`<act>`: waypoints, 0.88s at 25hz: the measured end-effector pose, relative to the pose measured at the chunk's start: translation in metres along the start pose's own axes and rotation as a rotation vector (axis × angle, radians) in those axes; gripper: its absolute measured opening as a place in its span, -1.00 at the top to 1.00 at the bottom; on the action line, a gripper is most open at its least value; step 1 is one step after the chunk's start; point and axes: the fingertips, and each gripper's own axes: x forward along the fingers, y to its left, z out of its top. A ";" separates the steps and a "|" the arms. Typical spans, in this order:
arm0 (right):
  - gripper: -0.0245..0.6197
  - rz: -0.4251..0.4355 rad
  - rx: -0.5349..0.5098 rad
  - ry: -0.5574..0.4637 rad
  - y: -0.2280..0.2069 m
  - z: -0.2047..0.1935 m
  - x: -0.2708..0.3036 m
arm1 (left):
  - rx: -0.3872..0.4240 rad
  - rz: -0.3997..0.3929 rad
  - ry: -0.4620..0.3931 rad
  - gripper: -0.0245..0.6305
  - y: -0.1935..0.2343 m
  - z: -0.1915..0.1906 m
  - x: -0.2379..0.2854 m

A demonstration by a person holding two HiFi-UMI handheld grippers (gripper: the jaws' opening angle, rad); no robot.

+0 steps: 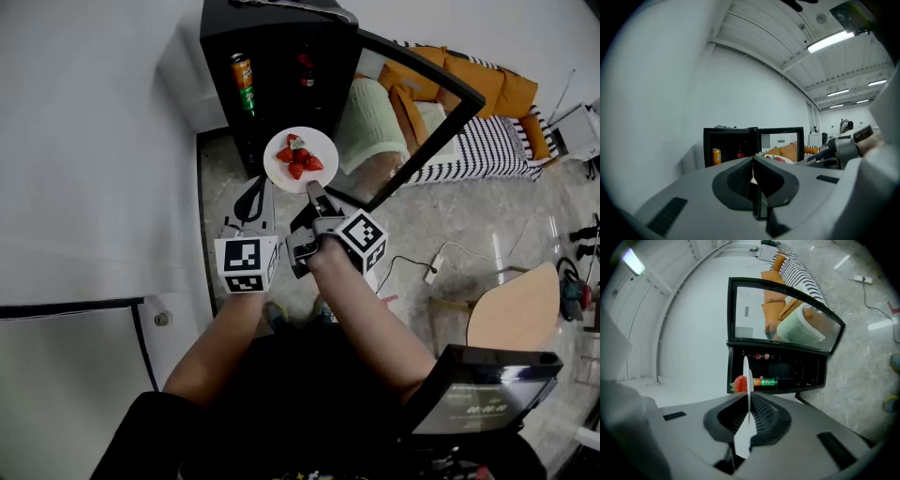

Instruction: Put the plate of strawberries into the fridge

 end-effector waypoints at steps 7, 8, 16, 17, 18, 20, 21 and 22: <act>0.86 -0.004 -0.016 0.005 -0.007 0.013 -0.001 | -0.005 0.013 0.008 0.91 -0.005 -0.006 0.006; 0.86 -0.009 -0.023 0.007 -0.008 0.015 -0.002 | -0.006 0.014 0.009 0.91 -0.007 -0.007 0.006; 0.86 -0.025 -0.031 0.021 -0.016 0.023 -0.007 | -0.010 0.015 0.025 0.91 -0.021 -0.013 0.010; 0.86 -0.027 -0.030 0.024 -0.018 0.026 -0.008 | -0.011 0.017 0.028 0.91 -0.025 -0.014 0.010; 0.86 -0.028 -0.028 0.028 -0.020 0.028 -0.010 | -0.012 0.018 0.031 0.91 -0.028 -0.015 0.011; 0.86 -0.030 -0.025 0.036 -0.023 0.034 -0.012 | -0.012 0.021 0.034 0.91 -0.035 -0.017 0.014; 0.86 -0.031 -0.024 0.041 -0.026 0.037 -0.013 | -0.012 0.022 0.035 0.91 -0.039 -0.018 0.016; 0.86 -0.032 -0.022 0.046 -0.029 0.040 -0.014 | -0.012 0.024 0.035 0.91 -0.042 -0.021 0.018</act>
